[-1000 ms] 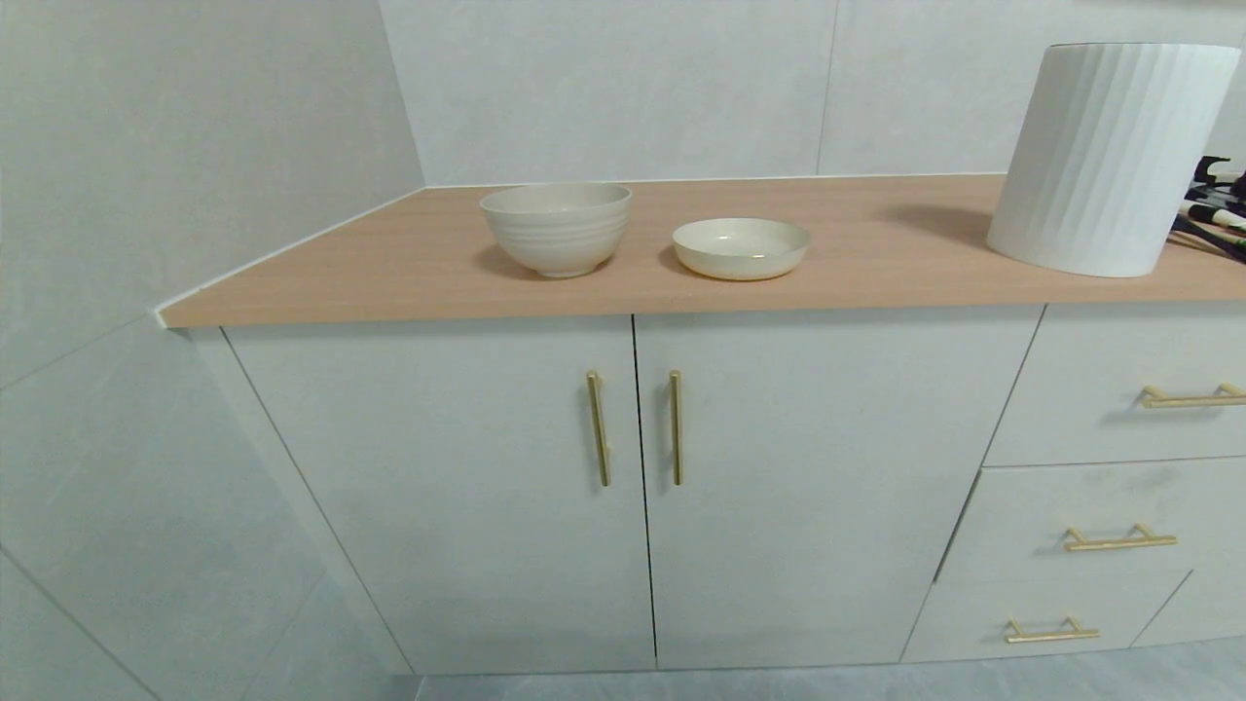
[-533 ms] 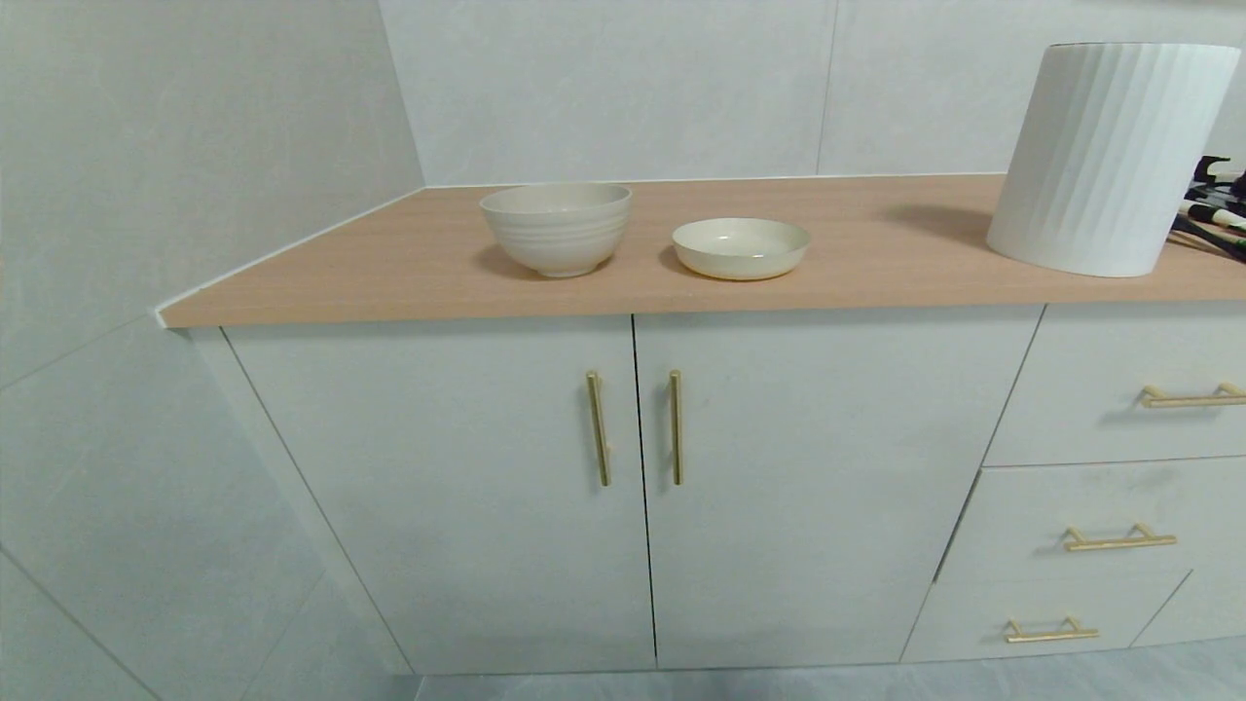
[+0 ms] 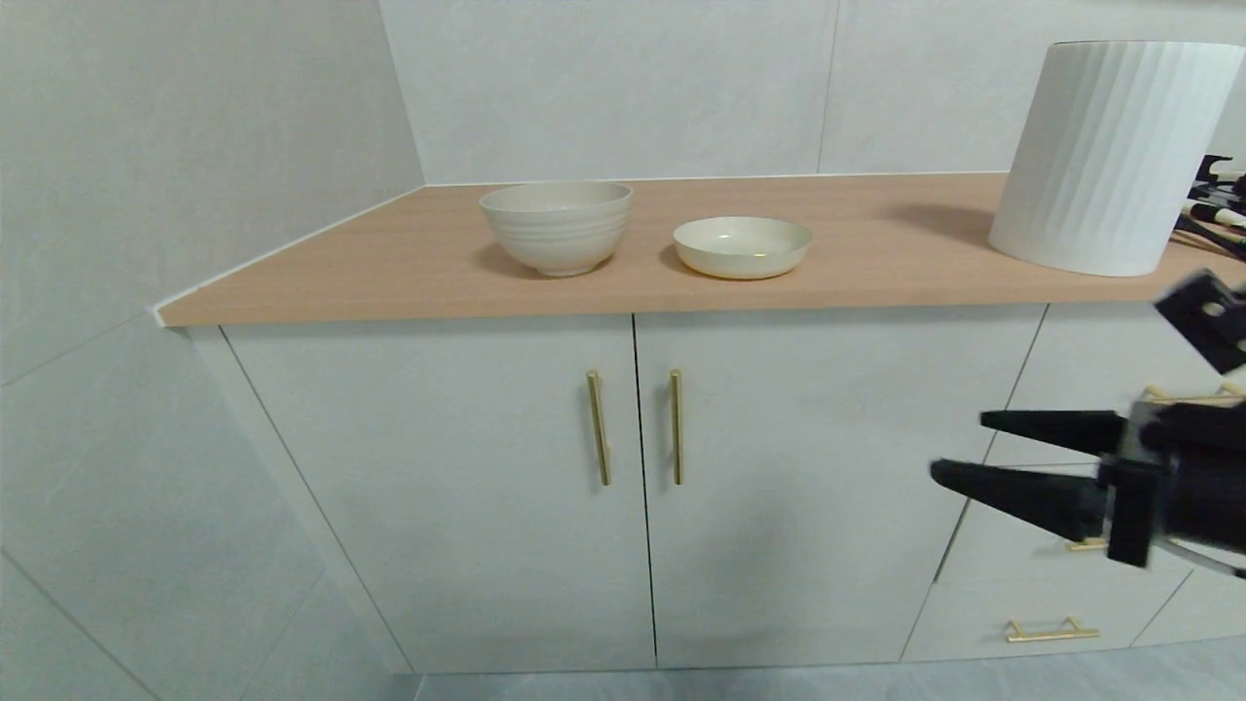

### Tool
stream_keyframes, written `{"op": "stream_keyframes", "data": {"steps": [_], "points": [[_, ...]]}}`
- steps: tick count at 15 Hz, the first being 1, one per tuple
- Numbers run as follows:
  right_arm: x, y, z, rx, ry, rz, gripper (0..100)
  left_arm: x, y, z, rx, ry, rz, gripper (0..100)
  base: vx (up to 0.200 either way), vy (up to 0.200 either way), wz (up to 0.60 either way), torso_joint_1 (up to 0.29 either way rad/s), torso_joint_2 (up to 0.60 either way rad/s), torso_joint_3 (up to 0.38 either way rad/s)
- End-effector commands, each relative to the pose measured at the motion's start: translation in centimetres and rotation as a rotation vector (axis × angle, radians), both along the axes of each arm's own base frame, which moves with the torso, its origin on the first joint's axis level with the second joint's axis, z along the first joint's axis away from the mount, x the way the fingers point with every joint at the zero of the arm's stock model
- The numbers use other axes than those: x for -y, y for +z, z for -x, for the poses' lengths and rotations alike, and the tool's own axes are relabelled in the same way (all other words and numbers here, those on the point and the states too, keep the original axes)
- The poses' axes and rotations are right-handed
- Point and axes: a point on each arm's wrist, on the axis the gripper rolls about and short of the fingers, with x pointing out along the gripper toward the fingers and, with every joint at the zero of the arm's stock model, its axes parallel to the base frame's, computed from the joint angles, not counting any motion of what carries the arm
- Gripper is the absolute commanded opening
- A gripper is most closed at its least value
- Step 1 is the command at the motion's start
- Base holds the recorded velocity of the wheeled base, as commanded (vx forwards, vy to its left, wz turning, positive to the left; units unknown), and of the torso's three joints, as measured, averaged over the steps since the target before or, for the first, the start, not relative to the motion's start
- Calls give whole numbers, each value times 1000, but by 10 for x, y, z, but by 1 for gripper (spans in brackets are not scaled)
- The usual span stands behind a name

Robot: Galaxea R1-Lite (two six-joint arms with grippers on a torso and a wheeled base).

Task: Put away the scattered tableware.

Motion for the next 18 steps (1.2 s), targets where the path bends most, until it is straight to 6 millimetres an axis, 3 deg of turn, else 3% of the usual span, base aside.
{"op": "stream_keyframes", "data": {"steps": [1, 6, 7, 10, 11, 18], "points": [[-55, -23, -61, -101, 112, -33, 100, 0, 0, 0, 0, 0, 0, 100, 0, 0, 0, 0, 0, 0], [-99, -33, -95, -161, 207, -62, 100, 0, 0, 0, 0, 0, 0, 100, 0, 0, 0, 0, 0, 0], [-116, -38, -102, -199, 226, -80, 100, 0, 0, 0, 0, 0, 0, 100, 0, 0, 0, 0, 0, 0], [-134, -54, -107, -293, 232, -111, 100, 0, 0, 0, 0, 0, 0, 100, 0, 0, 0, 0, 0, 0], [-143, -67, -116, -308, 227, -115, 100, 0, 0, 0, 0, 0, 0, 100, 0, 0, 0, 0, 0, 0], [-153, -83, -134, -218, 189, -169, 100, 0, 0, 0, 0, 0, 0, 100, 0, 0, 0, 0, 0, 0]]}}
